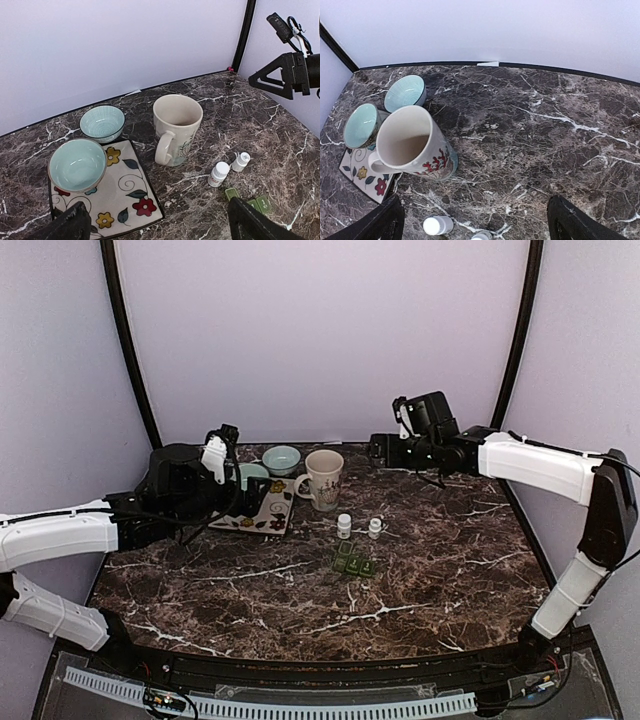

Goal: Sort the pills into containers
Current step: Pick up the pill bottle from the center of the board.

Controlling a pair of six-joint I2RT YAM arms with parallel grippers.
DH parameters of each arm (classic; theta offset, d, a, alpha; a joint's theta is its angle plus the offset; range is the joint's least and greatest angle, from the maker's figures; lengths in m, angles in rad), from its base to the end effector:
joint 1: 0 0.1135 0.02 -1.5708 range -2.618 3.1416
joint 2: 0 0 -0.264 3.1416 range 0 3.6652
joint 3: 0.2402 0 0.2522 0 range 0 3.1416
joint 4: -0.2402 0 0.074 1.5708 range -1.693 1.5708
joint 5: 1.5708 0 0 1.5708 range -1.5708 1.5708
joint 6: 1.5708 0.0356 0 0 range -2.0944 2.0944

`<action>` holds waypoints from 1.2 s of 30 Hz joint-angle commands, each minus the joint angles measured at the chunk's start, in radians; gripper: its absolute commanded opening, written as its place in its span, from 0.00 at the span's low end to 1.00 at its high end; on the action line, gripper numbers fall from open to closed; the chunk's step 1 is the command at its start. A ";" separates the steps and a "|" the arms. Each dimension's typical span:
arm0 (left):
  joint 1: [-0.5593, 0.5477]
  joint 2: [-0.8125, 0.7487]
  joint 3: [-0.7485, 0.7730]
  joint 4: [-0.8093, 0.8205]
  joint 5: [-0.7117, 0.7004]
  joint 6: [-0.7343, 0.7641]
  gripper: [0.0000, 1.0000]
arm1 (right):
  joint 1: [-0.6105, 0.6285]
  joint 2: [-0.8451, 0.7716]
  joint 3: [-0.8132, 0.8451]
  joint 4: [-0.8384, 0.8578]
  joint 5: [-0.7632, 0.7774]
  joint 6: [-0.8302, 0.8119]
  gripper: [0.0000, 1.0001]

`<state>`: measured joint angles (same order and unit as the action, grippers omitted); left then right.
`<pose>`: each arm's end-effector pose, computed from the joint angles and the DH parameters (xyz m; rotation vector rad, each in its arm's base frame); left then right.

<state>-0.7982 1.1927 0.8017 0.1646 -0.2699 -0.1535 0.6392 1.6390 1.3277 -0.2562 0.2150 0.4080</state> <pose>0.2004 -0.1920 0.2967 0.3857 1.7688 -0.4389 0.3105 0.2214 0.3005 -0.1213 2.1450 0.3877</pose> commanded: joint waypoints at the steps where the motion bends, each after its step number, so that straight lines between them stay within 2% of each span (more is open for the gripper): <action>1: 0.013 -0.005 -0.012 -0.013 0.054 -0.017 0.99 | 0.004 -0.032 -0.007 0.086 -0.074 -0.085 1.00; 4: 0.016 -0.009 -0.016 -0.014 0.055 -0.021 0.99 | -0.001 -0.072 -0.057 0.177 -0.077 -0.090 0.98; 6: 0.016 -0.013 -0.015 -0.016 0.050 -0.021 0.99 | -0.011 -0.076 -0.061 0.179 -0.125 -0.078 0.95; 12: 0.016 -0.022 -0.015 -0.051 0.035 -0.047 0.94 | 0.003 0.062 0.110 -0.101 -0.160 -0.067 0.78; 15: 0.016 -0.018 -0.012 -0.078 0.033 -0.075 0.93 | 0.049 0.087 0.146 -0.191 -0.115 -0.081 0.77; 17: 0.016 -0.015 -0.015 -0.087 0.037 -0.093 0.97 | 0.078 0.107 0.172 -0.249 -0.090 -0.091 0.77; 25: 0.016 -0.008 -0.033 -0.102 0.032 -0.129 0.99 | 0.131 0.217 0.278 -0.432 -0.109 -0.076 0.78; 29: 0.016 -0.015 -0.049 -0.096 0.030 -0.139 0.94 | 0.155 0.278 0.338 -0.502 -0.118 -0.084 0.78; 36: 0.015 -0.032 -0.060 -0.102 0.020 -0.137 0.84 | 0.163 0.354 0.379 -0.527 -0.150 -0.085 0.78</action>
<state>-0.7872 1.1927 0.7559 0.0708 -0.2379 -0.2790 0.7940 1.9575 1.6604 -0.7460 0.0883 0.3294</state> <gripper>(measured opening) 0.859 0.782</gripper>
